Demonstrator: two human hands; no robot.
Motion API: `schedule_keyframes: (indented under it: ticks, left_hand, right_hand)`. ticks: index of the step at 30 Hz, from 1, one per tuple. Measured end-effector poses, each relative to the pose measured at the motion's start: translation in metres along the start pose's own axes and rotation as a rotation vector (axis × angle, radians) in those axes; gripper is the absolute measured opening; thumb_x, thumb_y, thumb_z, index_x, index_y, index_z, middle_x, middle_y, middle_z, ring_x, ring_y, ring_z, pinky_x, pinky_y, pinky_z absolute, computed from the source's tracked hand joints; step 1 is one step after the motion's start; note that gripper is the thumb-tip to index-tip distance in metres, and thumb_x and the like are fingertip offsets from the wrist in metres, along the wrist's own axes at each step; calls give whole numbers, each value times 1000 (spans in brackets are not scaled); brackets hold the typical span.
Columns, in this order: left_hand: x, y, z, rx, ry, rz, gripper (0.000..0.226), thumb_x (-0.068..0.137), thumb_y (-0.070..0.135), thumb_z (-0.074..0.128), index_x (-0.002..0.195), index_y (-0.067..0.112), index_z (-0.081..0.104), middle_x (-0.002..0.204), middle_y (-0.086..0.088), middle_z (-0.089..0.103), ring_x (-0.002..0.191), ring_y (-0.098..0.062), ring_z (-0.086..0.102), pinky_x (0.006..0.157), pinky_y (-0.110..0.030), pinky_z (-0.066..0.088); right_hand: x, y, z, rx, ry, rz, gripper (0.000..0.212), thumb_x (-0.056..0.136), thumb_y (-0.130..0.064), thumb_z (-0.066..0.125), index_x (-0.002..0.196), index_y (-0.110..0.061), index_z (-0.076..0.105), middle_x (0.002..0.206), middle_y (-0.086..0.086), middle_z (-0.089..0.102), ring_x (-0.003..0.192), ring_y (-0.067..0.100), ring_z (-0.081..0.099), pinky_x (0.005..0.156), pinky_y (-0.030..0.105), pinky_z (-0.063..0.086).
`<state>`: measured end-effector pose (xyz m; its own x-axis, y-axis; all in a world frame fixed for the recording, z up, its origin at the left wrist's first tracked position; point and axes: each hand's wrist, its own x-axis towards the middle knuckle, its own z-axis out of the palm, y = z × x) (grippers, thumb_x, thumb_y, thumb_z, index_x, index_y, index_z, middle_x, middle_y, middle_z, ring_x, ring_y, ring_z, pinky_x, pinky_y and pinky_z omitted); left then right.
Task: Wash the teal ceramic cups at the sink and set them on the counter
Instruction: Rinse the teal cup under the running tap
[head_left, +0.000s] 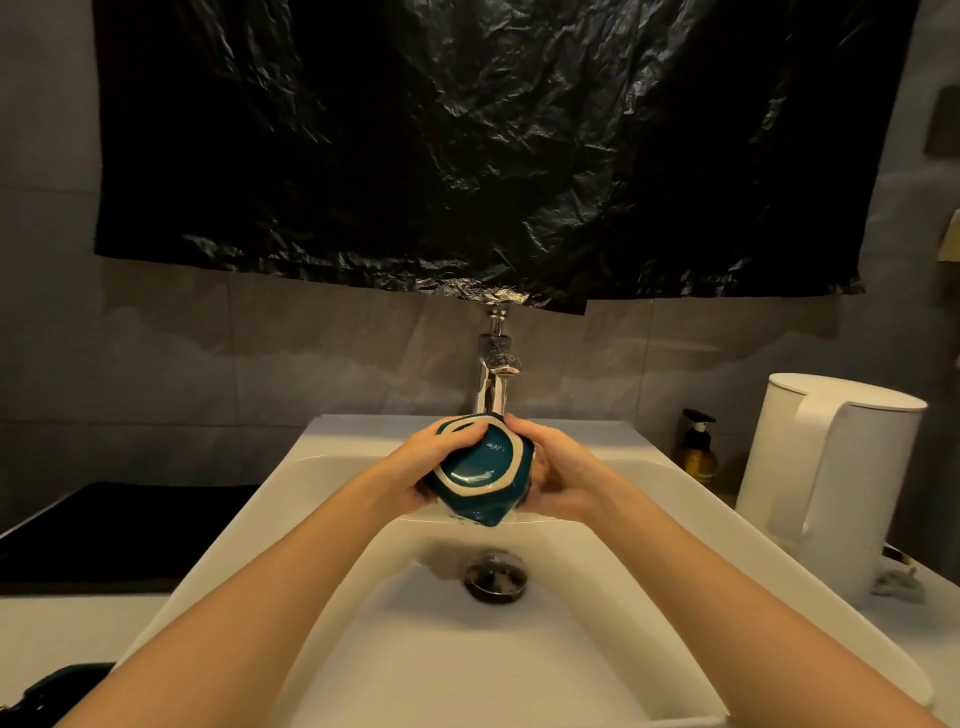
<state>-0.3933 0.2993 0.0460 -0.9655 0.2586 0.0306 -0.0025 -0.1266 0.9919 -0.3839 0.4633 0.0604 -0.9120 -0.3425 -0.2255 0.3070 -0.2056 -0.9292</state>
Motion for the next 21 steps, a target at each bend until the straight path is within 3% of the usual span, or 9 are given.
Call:
schedule_keyframes:
  ticks: [4,7,11,14,16,19,21]
  left_hand:
    - [-2,7,-6,-42,29,4,27,84,31,68,107,19,64,97,-7,72,88,-22,67,81,-35,53]
    - [-5,8,-6,29,-19,-4,32,83,30,69,113,20,61,102,-9,72,94,-25,68,85,-37,53]
    - [-4,3,3,58,-79,-28,38,85,28,67,120,16,59,115,-15,67,106,-30,64,93,-41,51]
    - [-6,8,8,-61,-25,-6,19,89,22,62,105,13,67,100,-12,71,88,-24,68,83,-36,53]
    - [-8,11,8,-187,81,-83,11,88,24,62,92,16,69,85,-7,73,78,-21,68,73,-33,54]
    - [-10,15,4,-323,234,-218,30,83,38,66,101,13,65,99,-12,69,90,-30,63,71,-39,52]
    - [-10,17,3,-355,281,-234,32,85,40,65,99,12,62,97,-13,66,85,-32,61,64,-40,49]
  right_hand:
    - [1,0,-3,133,-77,-71,36,87,-22,62,119,-5,58,99,12,71,96,28,66,84,39,52]
    - [4,4,3,66,-33,-12,40,84,-35,67,113,-8,64,99,12,72,95,29,67,88,40,53]
    - [3,6,6,16,117,54,45,77,-51,70,91,-8,69,84,10,74,81,26,69,78,36,56]
    - [1,4,4,92,60,-43,34,86,-41,64,92,-8,68,79,8,73,75,23,69,70,32,56]
    - [3,4,3,206,-21,-99,29,92,-32,58,102,-6,65,84,10,72,83,23,67,77,32,55]
    - [7,5,5,277,-159,-150,32,97,-20,49,122,-3,58,113,15,67,112,26,60,94,36,49]
    - [8,5,7,226,-230,-198,38,95,-15,50,132,-4,52,127,17,60,120,28,55,99,38,47]
